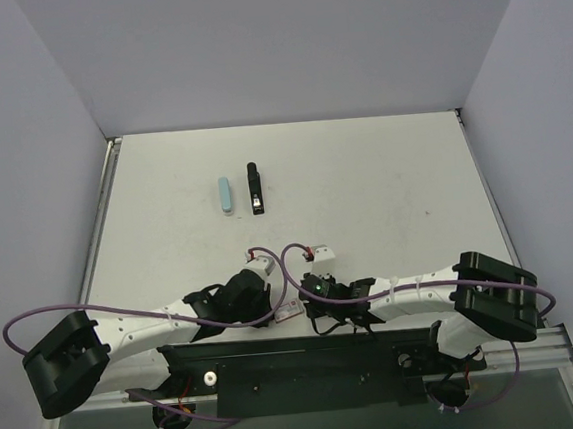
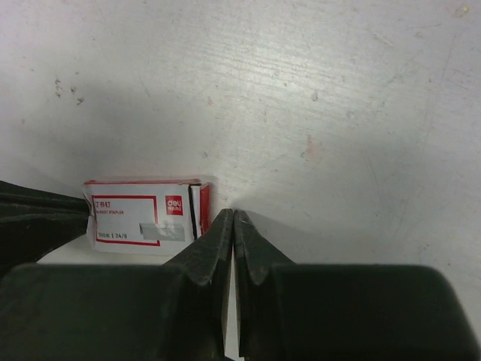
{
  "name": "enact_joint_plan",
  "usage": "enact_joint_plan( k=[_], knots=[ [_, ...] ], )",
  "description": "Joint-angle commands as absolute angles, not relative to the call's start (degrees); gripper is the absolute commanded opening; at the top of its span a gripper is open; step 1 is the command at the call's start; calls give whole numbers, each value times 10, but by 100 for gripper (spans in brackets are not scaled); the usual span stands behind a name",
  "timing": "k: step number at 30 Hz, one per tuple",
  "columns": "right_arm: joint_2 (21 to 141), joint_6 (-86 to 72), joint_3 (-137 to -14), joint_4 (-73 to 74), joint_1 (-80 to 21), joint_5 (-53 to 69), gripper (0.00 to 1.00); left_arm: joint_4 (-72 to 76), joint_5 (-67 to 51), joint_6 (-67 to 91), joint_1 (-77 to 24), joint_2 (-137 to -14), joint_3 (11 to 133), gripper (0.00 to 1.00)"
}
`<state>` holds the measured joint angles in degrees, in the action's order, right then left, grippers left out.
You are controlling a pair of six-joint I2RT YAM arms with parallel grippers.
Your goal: Unload the staples from the stapler
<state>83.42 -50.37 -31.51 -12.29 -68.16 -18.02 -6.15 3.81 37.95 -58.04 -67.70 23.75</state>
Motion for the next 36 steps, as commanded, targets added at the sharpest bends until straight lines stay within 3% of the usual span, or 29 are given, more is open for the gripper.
enact_joint_plan(
  k=[1, 13, 25, 31, 36],
  knots=[
    [859, -511, -318, -143, -681, -156, 0, -73, 40, 377, -586, -688, 248, 0],
    [866, -521, -316, -168, -687, -118, 0, -70, 39, 374, -589, -693, 254, 0],
    [767, -498, -305, -77, -664, -198, 0, -98, 69, 369, -592, -662, 265, 0],
    [704, -492, -292, -21, -653, -246, 18, -127, 88, 369, -592, -632, 280, 3],
    [648, -473, -289, 23, -645, -283, 35, -170, 118, 369, -592, -595, 297, 19]
  ],
)
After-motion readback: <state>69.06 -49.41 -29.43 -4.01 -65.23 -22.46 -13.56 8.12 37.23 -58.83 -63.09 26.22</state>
